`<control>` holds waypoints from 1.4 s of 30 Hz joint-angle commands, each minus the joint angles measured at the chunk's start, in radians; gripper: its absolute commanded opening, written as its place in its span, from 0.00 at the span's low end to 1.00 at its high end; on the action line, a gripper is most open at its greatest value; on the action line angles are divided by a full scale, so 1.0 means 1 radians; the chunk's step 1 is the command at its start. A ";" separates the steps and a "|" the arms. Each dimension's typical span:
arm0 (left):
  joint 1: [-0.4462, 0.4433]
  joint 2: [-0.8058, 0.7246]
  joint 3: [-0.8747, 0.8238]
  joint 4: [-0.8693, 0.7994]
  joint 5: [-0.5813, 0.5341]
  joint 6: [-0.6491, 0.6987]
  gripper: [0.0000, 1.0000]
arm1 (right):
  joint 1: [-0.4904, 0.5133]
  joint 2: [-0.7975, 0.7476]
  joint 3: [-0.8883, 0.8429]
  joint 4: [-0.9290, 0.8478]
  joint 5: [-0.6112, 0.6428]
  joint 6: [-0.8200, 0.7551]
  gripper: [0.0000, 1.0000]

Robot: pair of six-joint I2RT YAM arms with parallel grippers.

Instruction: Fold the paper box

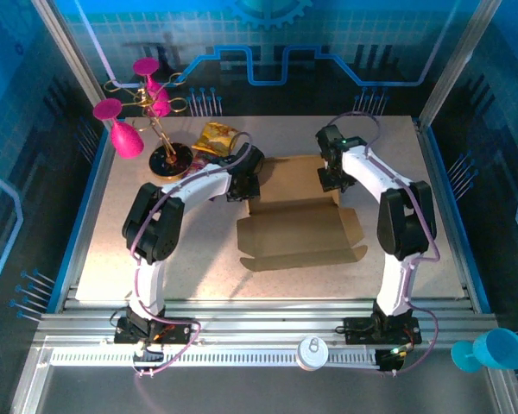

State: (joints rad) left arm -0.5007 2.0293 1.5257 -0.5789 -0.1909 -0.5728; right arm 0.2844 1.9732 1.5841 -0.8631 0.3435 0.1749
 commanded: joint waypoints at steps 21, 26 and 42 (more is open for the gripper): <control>0.006 0.045 0.068 -0.085 0.002 0.045 0.00 | -0.031 0.125 0.100 0.020 -0.002 0.088 0.42; 0.010 0.050 0.078 -0.090 0.002 0.044 0.00 | -0.029 0.149 0.111 0.018 -0.018 0.092 0.32; 0.016 0.081 0.119 -0.127 0.003 0.026 0.00 | -0.035 0.001 -0.064 0.109 -0.015 0.153 0.43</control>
State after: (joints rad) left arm -0.4927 2.0796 1.6154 -0.6762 -0.1902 -0.5434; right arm 0.2665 2.0426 1.5700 -0.7700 0.3389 0.2890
